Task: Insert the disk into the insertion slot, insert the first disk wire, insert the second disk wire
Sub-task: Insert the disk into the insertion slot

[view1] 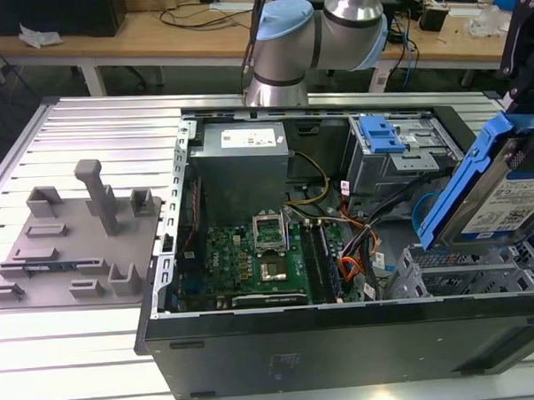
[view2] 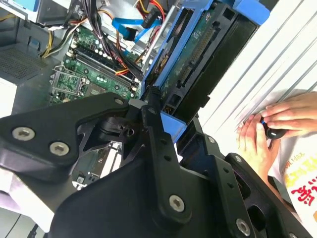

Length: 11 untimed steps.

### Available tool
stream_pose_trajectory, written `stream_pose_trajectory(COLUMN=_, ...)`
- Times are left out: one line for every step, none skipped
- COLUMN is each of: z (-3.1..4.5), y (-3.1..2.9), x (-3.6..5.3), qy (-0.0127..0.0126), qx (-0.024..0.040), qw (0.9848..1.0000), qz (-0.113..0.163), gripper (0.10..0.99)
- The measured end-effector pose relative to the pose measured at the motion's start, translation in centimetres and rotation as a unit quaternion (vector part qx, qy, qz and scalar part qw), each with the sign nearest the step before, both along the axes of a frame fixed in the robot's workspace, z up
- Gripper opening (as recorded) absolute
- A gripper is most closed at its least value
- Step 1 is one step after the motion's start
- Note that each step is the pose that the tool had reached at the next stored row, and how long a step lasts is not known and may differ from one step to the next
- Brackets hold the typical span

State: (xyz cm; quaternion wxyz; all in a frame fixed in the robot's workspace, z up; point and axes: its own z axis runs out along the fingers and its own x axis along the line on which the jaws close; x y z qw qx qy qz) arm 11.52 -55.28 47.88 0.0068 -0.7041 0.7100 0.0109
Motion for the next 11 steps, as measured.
stream_pose_trajectory(z=-0.12, y=0.01, x=0.00, qy=0.0000, qx=0.0000, qw=1.0000, qz=0.000, gripper=0.365)
stream_pose_trajectory(z=-0.20, y=0.01, x=0.00, qy=0.0000, qx=0.0000, qw=1.0000, qz=0.000, gripper=0.365)
stream_pose_trajectory(z=-0.26, y=0.01, x=0.00, qy=0.0000, qx=-0.0001, qw=1.0000, qz=0.000, gripper=0.365)
stream_pose_trajectory(z=-0.37, y=0.02, x=0.00, qy=0.0000, qx=-0.0001, qw=1.0000, qz=0.000, gripper=0.365)
stream_pose_trajectory(z=-0.45, y=0.02, x=0.00, qy=0.0000, qx=-0.0001, qw=1.0000, qz=0.000, gripper=0.365)
stream_pose_trajectory(z=-0.53, y=0.02, x=0.00, qy=0.0000, qx=-0.0001, qw=1.0000, qz=0.000, gripper=0.365)
stream_pose_trajectory(z=-0.65, y=0.02, x=0.00, qy=0.0000, qx=-0.0001, qw=1.0000, qz=0.000, gripper=0.365)
stream_pose_trajectory(z=-0.78, y=0.02, x=0.00, qy=0.0000, qx=0.0000, qw=1.0000, qz=0.000, gripper=0.365)
stream_pose_trajectory(z=-0.84, y=0.02, x=0.00, qy=0.0000, qx=0.0000, qw=1.0000, qz=0.000, gripper=0.365)
stream_pose_trajectory(z=-0.85, y=0.02, x=0.00, qy=0.0000, qx=0.0000, qw=1.0000, qz=0.000, gripper=0.365)
stream_pose_trajectory(z=-0.85, y=0.01, x=0.00, qy=0.0000, qx=-0.0001, qw=1.0000, qz=0.000, gripper=0.365)
